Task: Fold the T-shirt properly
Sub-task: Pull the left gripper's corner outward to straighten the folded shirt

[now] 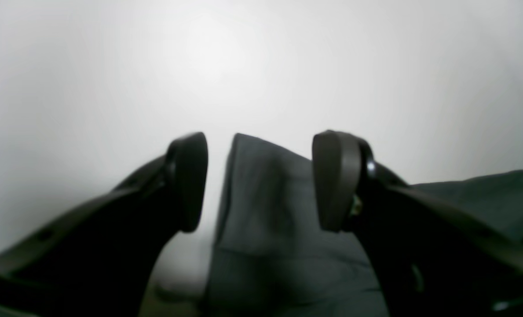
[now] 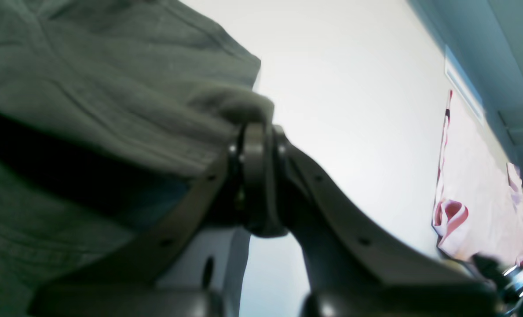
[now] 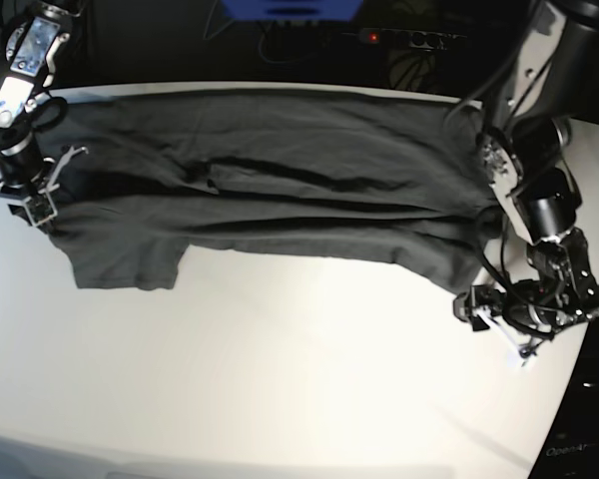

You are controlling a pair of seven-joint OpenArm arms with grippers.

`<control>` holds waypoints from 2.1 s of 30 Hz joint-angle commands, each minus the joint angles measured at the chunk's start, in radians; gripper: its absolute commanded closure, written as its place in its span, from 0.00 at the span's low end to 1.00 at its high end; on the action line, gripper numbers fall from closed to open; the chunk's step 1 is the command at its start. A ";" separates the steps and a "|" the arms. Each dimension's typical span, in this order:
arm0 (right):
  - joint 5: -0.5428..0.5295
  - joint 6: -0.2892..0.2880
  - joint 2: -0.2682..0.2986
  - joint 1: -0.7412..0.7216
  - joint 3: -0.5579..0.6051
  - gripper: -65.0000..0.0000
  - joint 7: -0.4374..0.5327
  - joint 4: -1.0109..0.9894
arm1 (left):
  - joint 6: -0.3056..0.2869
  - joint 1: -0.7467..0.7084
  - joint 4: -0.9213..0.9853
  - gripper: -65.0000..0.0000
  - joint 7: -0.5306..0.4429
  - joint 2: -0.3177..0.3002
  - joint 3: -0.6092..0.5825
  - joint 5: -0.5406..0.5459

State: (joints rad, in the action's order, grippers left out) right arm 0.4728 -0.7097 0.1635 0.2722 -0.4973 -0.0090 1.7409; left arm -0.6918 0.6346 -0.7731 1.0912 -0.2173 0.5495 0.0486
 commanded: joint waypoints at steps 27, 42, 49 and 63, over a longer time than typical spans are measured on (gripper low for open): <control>-0.010 0.012 -0.008 -0.008 -0.005 1.00 0.024 0.021 | 0.002 0.015 0.028 0.43 -0.070 -0.026 -0.369 0.014; -0.010 0.012 -0.008 -0.008 -0.002 1.00 0.024 0.021 | 0.002 0.020 0.122 0.43 -0.125 -0.054 -0.374 0.015; -0.010 0.012 -0.008 -0.008 -0.001 1.00 0.024 0.017 | -0.006 0.031 0.120 0.43 -0.107 -0.052 -0.339 0.033; -0.010 0.012 -0.008 -0.008 -0.001 1.00 0.024 0.015 | -0.004 0.063 0.120 0.43 -0.107 -0.092 -0.293 0.245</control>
State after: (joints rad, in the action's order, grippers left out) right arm 0.4728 -0.7074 0.1429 0.2718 -0.4950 -0.0071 1.7412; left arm -0.6952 0.6617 -0.6361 0.9951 -0.2920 0.2535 0.2852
